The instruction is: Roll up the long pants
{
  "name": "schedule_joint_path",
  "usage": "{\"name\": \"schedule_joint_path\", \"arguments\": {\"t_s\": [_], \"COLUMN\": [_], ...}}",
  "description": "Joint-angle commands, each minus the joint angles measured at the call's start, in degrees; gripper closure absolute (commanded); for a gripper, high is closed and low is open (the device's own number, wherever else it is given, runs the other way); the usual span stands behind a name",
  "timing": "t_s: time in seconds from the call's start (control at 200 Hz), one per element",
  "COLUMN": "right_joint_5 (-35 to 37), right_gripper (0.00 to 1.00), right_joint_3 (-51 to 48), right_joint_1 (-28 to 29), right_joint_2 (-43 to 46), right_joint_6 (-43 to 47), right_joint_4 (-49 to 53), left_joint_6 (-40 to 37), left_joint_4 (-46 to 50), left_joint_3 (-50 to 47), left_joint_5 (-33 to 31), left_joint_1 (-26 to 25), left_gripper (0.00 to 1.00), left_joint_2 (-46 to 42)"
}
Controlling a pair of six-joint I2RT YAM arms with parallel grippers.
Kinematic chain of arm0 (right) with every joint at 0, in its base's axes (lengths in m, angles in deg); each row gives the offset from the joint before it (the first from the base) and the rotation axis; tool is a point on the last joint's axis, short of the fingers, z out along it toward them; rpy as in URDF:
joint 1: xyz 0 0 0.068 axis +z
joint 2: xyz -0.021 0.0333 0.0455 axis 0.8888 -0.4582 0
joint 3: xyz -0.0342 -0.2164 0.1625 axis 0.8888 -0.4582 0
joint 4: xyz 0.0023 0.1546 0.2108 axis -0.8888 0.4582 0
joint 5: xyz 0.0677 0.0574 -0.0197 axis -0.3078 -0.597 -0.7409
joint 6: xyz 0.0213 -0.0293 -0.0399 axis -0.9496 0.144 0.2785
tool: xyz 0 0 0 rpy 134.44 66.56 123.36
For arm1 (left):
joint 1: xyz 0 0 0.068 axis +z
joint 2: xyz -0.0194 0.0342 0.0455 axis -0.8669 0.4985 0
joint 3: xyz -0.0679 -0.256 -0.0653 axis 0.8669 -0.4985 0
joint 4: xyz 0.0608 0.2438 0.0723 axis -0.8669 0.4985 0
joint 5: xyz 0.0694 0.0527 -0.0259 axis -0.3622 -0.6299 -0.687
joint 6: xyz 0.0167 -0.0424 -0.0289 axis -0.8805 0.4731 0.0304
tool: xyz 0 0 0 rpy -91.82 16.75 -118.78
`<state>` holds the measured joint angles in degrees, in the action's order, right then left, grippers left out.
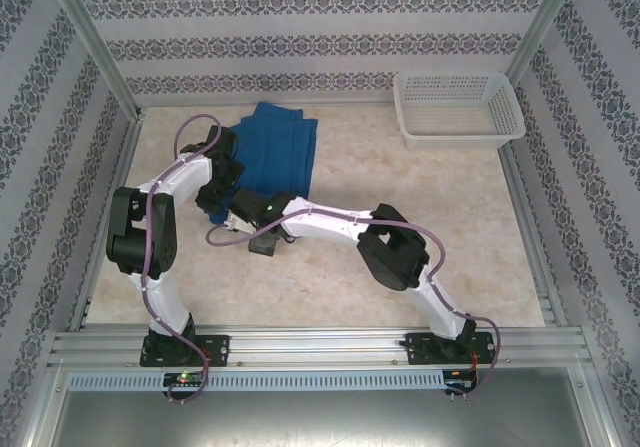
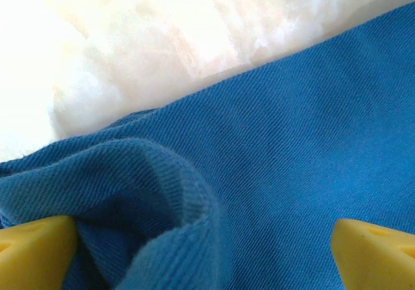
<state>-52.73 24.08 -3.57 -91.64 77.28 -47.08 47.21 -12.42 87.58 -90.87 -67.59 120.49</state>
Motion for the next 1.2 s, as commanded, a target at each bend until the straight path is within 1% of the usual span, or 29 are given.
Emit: {"name": "schedule_joint_path", "arguments": {"t_s": [0.0,0.12,0.175,0.235,0.265,0.28,0.285,0.29,0.305,0.335,0.34,0.345,0.37,0.375,0.385,0.39,0.395,0.405,0.56,0.689,0.794,0.904,0.939,1.009,1.099,1.194], "right_joint_5": [5.8,10.0,10.7,10.4,10.3,10.1,10.1,9.9,9.6,8.6,8.6,8.2,7.0,6.9,6.4,6.0,6.0,5.6,1.2,-1.7,-5.7,-10.3,-13.6,-17.7,-22.8,-28.3], "right_gripper": [0.20,0.20,0.21,0.24,0.28,0.32,0.32,0.35,0.40,0.55,0.55,0.59,0.76,0.78,0.87,0.94,0.94,1.00,1.00,1.00,1.00,1.00,1.00,1.00,1.00,1.00], "right_joint_3": [3.4,4.0,5.1,6.1,6.3,6.5,6.5,6.7,7.0,7.7,7.7,8.1,8.8,9.0,9.2,9.4,9.4,9.6,11.1,9.9,8.2,6.6,6.4,6.7,9.5,17.1], "right_joint_1": [0.1,-0.4,-0.9,-1.6,-2.0,-2.2,-2.2,-2.4,-2.6,-3.1,-3.1,-3.3,-3.7,-3.8,-4.0,-4.2,-4.2,-4.4,-5.8,-5.3,-4.8,-4.1,-4.0,-4.1,-4.3,-4.9], "right_joint_2": [-4.0,-6.6,-7.8,-8.8,-9.3,-9.5,-9.5,-9.6,-9.8,-10.3,-10.3,-10.5,-10.9,-10.9,-11.1,-11.1,-11.1,-11.2,-10.4,-6.9,-3.6,0.2,1.5,3.0,3.1,0.3], "right_joint_6": [4.7,9.0,9.8,11.3,12.0,12.3,12.3,12.4,12.6,12.5,12.5,12.5,12.1,12.1,11.9,11.7,11.7,11.6,9.2,5.8,2.1,-1.2,-2.3,-4.1,-5.2,-5.7], "right_joint_4": [-3.0,-9.3,-11.1,-12.9,-14.0,-14.2,-14.2,-14.4,-14.4,-14.2,-14.2,-14.0,-13.4,-13.3,-13.2,-12.9,-12.9,-12.8,-8.8,-3.7,1.0,6.0,8.0,11.2,16.9,25.5], "left_joint_6": [-1.5,-2.1,-2.4,-2.5,-2.6,-2.7,-2.6,-2.6,-2.6,-2.7,-2.8,-2.8,-2.8,-2.8,-2.9,-2.9,-2.9,-2.9,-4.5,-7.2,-8.8,-10.1,-10.5,-11.1,-11.4,-11.4], "left_joint_4": [-0.3,-0.2,0.0,0.0,0.0,-0.1,-0.1,-0.1,-0.2,-0.6,-0.6,-0.7,-0.8,-0.8,-0.7,-0.7,-0.7,-0.8,-0.9,1.2,2.7,3.4,4.0,4.6,4.6,4.3], "left_joint_3": [0.7,0.4,0.3,0.0,-0.3,-0.5,-0.5,-0.5,-0.7,-1.1,-1.2,-1.3,-1.5,-1.5,-1.6,-1.6,-1.7,-1.7,-1.1,3.5,6.5,7.5,7.6,7.0,4.8,1.5], "left_joint_5": [1.4,2.1,2.4,2.8,3.0,3.0,3.1,3.1,3.2,3.4,3.5,3.6,3.7,3.8,3.8,3.8,3.9,3.9,3.8,3.6,3.8,3.3,3.0,2.4,1.9,2.3], "left_joint_1": [0.8,1.1,1.3,1.4,1.4,1.4,1.5,1.5,1.6,1.5,1.6,1.6,1.6,1.5,1.6,1.6,1.6,1.7,2.5,3.6,4.0,4.5,4.8,5.4,6.0,6.2], "left_gripper": [0.00,0.00,0.00,0.00,0.00,0.00,0.00,0.00,0.00,0.00,0.00,0.00,0.00,0.00,0.00,0.00,0.00,0.00,0.00,0.00,0.00,0.00,0.00,0.00,0.00,0.00], "left_joint_2": [0.9,0.7,0.5,0.2,-0.1,-0.1,-0.2,-0.2,-0.4,-0.6,-0.7,-0.7,-0.9,-1.0,-1.1,-1.1,-1.1,-1.3,-2.7,-2.4,-2.6,-4.2,-5.0,-6.8,-9.7,-13.2]}}
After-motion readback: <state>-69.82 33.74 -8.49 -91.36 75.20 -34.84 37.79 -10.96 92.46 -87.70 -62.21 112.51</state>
